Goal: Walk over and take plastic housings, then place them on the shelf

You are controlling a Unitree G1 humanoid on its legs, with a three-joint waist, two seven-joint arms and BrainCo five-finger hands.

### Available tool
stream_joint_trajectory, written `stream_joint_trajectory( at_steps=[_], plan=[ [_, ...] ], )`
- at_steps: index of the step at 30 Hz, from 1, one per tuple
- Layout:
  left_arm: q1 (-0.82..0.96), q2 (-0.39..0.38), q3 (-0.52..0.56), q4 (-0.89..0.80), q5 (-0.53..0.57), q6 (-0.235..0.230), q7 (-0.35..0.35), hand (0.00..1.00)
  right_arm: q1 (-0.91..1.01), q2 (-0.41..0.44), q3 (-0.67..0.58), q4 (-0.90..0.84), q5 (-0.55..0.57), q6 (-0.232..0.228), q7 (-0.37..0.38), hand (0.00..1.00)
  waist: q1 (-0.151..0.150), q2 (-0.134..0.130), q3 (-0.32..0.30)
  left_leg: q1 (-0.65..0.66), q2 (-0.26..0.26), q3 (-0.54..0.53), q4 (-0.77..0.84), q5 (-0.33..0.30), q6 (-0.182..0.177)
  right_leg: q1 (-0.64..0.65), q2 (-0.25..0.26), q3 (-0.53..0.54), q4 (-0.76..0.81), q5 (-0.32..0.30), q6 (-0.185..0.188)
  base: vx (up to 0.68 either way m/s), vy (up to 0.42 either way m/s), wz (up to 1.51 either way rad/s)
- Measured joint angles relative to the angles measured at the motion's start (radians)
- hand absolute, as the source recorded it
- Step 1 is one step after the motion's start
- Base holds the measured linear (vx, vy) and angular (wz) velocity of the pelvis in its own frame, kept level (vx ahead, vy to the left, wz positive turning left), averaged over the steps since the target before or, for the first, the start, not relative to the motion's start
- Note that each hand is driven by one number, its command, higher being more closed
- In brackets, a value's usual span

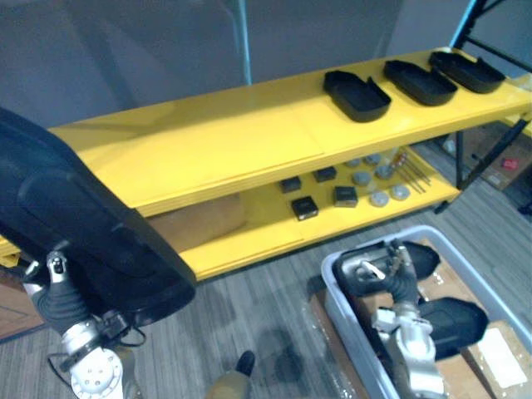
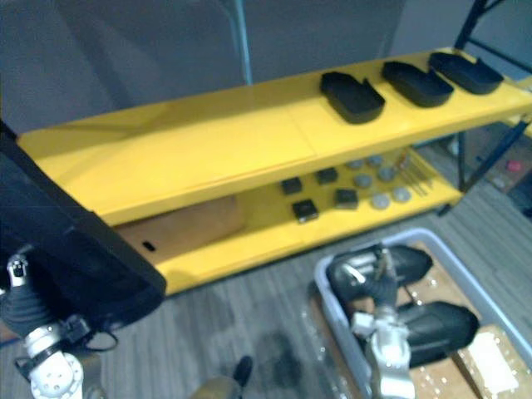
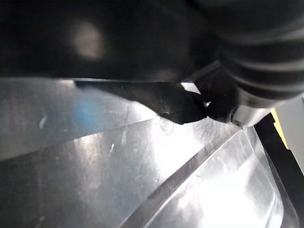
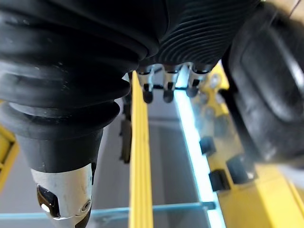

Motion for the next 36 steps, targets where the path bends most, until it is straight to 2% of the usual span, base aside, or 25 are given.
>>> stream_joint_trajectory(
  at_steps=[4,8,12,14,16,17,19,20,22,23,25,26,29,30,31,32,34,36],
  plan=[
    [0.031,-0.001,0.003,0.0,-0.001,0.002,0.011,1.0,0.018,0.003,-0.004,-0.001,0.001,-0.017,0.032,0.0,-0.015,-0.002,0.0,0.025,0.025,0.05,-0.007,0.0,0.001,-0.003,0.007,0.022,0.038,-0.015,-0.017,-0.06,-0.023,-0.16],
    [0.033,-0.002,0.007,0.0,-0.001,0.009,0.019,1.0,0.043,0.014,-0.007,-0.007,0.0,-0.031,0.05,0.0,-0.016,-0.013,-0.002,0.034,0.026,0.109,-0.011,0.004,-0.001,-0.021,-0.015,0.034,0.08,-0.051,-0.01,-0.03,0.03,-0.02],
    [0.033,-0.015,0.04,-0.006,0.002,0.009,0.018,1.0,0.047,0.025,-0.015,-0.045,0.0,-0.047,0.05,0.0,-0.016,-0.027,-0.005,0.034,-0.007,0.135,-0.008,0.006,0.002,-0.036,-0.061,0.023,0.111,-0.076,0.008,0.06,0.058,0.07],
    [0.031,-0.019,0.052,-0.011,0.009,0.009,0.014,1.0,0.046,0.028,-0.017,-0.047,0.0,-0.054,0.047,0.0,-0.014,-0.05,-0.008,0.034,-0.039,0.132,0.001,-0.003,0.014,-0.029,-0.096,0.01,0.127,-0.084,0.026,0.12,0.058,0.2],
    [0.028,-0.02,0.05,-0.024,0.009,0.012,-0.007,1.0,0.038,0.033,-0.025,-0.047,0.001,-0.053,0.023,0.0,-0.013,-0.073,0.0,0.033,-0.08,0.125,0.042,-0.044,0.035,-0.01,-0.135,-0.013,0.186,-0.082,0.04,0.15,0.053,0.26],
    [0.028,-0.019,0.051,-0.024,0.009,0.013,-0.011,1.0,0.036,0.034,-0.025,-0.047,0.0,-0.053,0.016,0.0,-0.011,-0.074,0.0,0.033,-0.085,0.124,0.052,-0.053,0.042,-0.026,-0.146,-0.012,0.232,-0.08,0.036,0.12,0.09,0.22],
    [0.029,-0.017,0.051,-0.024,0.009,0.017,-0.03,1.0,0.027,0.038,-0.023,-0.047,0.0,-0.053,-0.009,0.0,-0.01,-0.07,-0.002,0.039,-0.087,0.118,0.063,-0.074,0.058,-0.101,-0.172,0.002,0.398,-0.041,-0.024,0.06,0.12,0.08],
    [0.031,-0.008,0.057,-0.029,0.009,0.017,-0.039,1.0,0.014,0.049,-0.023,-0.047,-0.001,-0.053,-0.025,0.0,-0.006,-0.071,-0.001,0.058,-0.077,0.12,0.056,-0.083,0.066,-0.148,-0.179,0.025,0.478,0.011,-0.043,0.07,0.125,-0.06],
    [0.032,0.023,0.067,-0.03,0.009,0.019,-0.043,1.0,-0.004,0.063,-0.022,-0.047,-0.02,-0.053,-0.044,0.0,-0.003,-0.068,0.0,0.101,-0.053,0.122,0.025,-0.082,0.08,-0.191,-0.177,0.043,0.559,0.112,-0.053,0.08,0.129,-0.18],
    [0.026,0.048,0.075,-0.031,0.008,0.02,-0.041,1.0,-0.017,0.065,-0.021,-0.047,-0.021,-0.054,-0.043,0.0,-0.009,-0.052,0.002,0.119,-0.015,0.125,0.011,-0.094,0.094,-0.214,-0.152,0.042,0.557,0.036,-0.048,0.05,0.101,-0.18],
    [0.02,0.06,0.087,-0.031,0.007,0.022,-0.036,1.0,-0.026,0.064,-0.024,-0.048,-0.02,-0.054,-0.044,0.0,-0.011,-0.049,0.001,0.118,0.01,0.127,0.013,-0.098,0.088,-0.227,-0.119,0.042,0.49,-0.014,-0.036,0.01,0.073,-0.15],
    [0.012,0.065,0.088,-0.028,0.007,0.034,-0.03,1.0,-0.023,0.062,-0.031,-0.066,-0.02,-0.054,-0.043,0.0,-0.015,-0.049,0.0,0.119,0.027,0.135,0.015,-0.105,0.078,-0.229,-0.089,0.043,0.372,-0.02,-0.029,0.05,0.047,-0.13],
    [-0.006,0.059,0.079,-0.025,0.007,0.048,-0.016,1.0,-0.017,0.053,-0.047,-0.098,-0.015,-0.052,-0.039,0.0,-0.023,-0.057,-0.003,0.119,0.018,0.145,0.016,-0.111,0.068,-0.221,-0.079,0.042,0.202,0.016,0.004,0.13,-0.015,-0.02],
    [-0.014,0.058,0.079,-0.025,0.007,0.051,-0.013,1.0,-0.017,0.05,-0.046,-0.103,-0.015,-0.05,-0.032,0.0,-0.021,-0.069,-0.009,0.121,0.004,0.157,0.015,-0.117,0.06,-0.207,-0.078,0.041,0.128,0.086,-0.01,0.17,-0.114,-0.06],
    [-0.015,0.056,0.079,-0.03,0.008,0.055,-0.012,1.0,-0.018,0.049,-0.041,-0.103,-0.015,-0.047,-0.018,0.0,-0.016,-0.091,-0.021,0.122,-0.018,0.168,0.015,-0.133,0.049,-0.193,-0.082,0.031,0.076,0.154,0.0,0.16,-0.136,-0.13],
    [-0.016,0.046,0.075,-0.03,0.008,0.059,-0.01,1.0,-0.021,0.046,-0.042,-0.103,-0.015,-0.044,-0.013,0.0,-0.012,-0.094,-0.023,0.127,-0.018,0.177,0.019,-0.142,0.045,-0.173,-0.085,0.031,0.042,0.148,0.009,0.15,-0.175,-0.31],
    [0.001,0.001,0.041,-0.035,0.009,0.078,-0.004,1.0,-0.033,0.036,-0.042,-0.103,0.005,-0.033,0.003,0.0,-0.007,-0.063,-0.016,0.121,0.005,0.205,0.049,-0.172,0.026,-0.127,-0.051,0.039,-0.06,0.158,0.022,0.11,-0.161,-0.32],
    [0.008,-0.024,0.014,-0.04,0.01,0.082,-0.004,1.0,-0.024,0.029,-0.041,-0.103,0.023,-0.026,0.01,0.0,-0.016,-0.041,-0.024,0.121,0.023,0.22,0.046,-0.178,0.018,-0.114,-0.03,0.039,-0.082,0.164,0.017,0.08,-0.118,-0.11]
  ],
)
